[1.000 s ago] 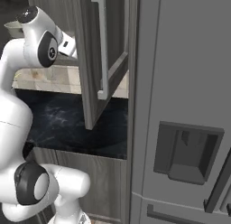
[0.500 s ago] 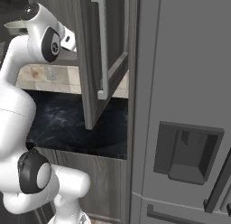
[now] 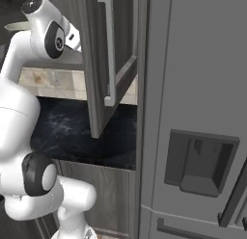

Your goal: Pick up the bowls from the cabinet and place each bowl in front of a stool on the dining counter.

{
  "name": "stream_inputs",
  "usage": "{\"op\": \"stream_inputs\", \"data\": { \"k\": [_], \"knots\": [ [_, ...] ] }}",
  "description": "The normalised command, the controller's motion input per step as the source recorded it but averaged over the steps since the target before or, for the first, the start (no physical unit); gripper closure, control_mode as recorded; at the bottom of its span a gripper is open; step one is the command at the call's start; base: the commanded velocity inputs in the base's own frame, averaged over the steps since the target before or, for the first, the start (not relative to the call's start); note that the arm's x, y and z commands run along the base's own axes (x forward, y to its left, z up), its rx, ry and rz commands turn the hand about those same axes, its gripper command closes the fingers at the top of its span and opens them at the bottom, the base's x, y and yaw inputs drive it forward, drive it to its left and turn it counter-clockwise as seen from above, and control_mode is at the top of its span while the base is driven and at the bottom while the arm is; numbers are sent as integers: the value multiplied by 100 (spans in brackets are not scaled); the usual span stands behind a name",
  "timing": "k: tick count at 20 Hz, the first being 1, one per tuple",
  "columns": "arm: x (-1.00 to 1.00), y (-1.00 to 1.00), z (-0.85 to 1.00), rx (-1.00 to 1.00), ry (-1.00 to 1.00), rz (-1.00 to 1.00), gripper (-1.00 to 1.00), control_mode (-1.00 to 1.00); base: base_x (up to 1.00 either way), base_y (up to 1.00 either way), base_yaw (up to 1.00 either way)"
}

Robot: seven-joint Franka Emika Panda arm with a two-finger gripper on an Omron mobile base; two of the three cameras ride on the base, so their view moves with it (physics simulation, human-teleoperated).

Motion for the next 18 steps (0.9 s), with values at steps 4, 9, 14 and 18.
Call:
{"op": "stream_inputs", "data": {
  "k": [4,9,14,18],
  "knots": [
    [22,0,0,6,0,-1,-100,-100,0,0,0],
    [41,-2,-5,0,0,0,-100,-100,0,0,0],
    [28,-10,-20,0,0,0,-100,-100,0,0,0],
    [0,-6,-19,0,0,-1,-100,-100,0,0,0]
  ]
}}
